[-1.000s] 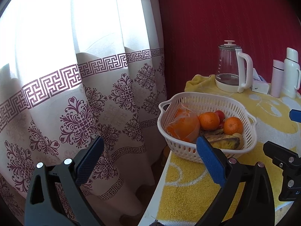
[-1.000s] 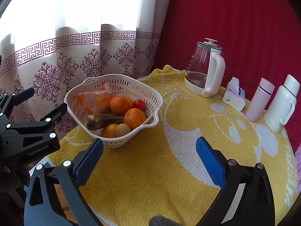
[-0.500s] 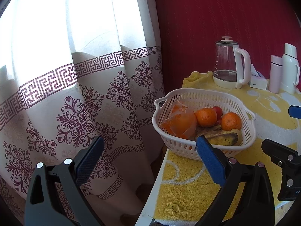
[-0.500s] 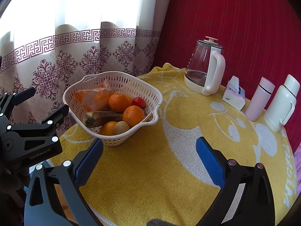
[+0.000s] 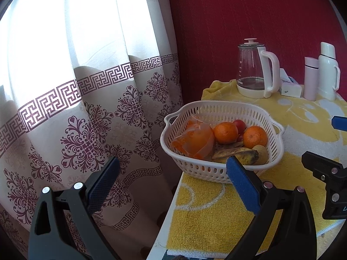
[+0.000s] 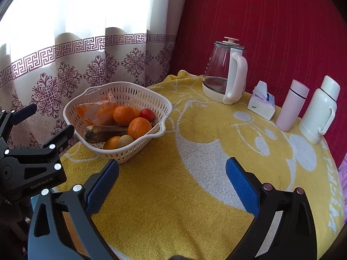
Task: Organize fruits
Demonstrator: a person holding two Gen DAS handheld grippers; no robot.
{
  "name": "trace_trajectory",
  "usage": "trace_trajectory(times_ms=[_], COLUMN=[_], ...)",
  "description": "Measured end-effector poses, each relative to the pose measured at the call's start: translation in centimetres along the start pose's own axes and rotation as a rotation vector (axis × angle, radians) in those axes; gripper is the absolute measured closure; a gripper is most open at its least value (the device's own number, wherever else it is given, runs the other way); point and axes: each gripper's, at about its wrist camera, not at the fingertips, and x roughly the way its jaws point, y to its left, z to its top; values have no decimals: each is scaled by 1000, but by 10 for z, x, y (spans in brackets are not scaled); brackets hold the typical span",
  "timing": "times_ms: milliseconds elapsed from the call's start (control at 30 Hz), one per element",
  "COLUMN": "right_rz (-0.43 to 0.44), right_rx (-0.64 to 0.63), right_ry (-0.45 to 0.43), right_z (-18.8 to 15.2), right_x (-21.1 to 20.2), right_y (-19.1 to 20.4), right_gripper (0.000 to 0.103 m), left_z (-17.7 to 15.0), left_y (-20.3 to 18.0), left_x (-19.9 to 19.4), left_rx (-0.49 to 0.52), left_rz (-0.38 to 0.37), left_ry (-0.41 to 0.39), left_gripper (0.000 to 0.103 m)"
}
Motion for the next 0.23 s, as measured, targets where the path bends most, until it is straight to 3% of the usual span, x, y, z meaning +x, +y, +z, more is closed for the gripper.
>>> trace_trajectory(times_ms=[233], right_rz=[-64], right_rx=[121], right_ry=[113], right_z=[-32], right_x=[3], right_y=[-55], right_gripper=[5], left_z=[-1], left_y=[-42], left_x=[-14], left_rx=[92], left_rz=[-76], left_ry=[0], left_gripper=[3])
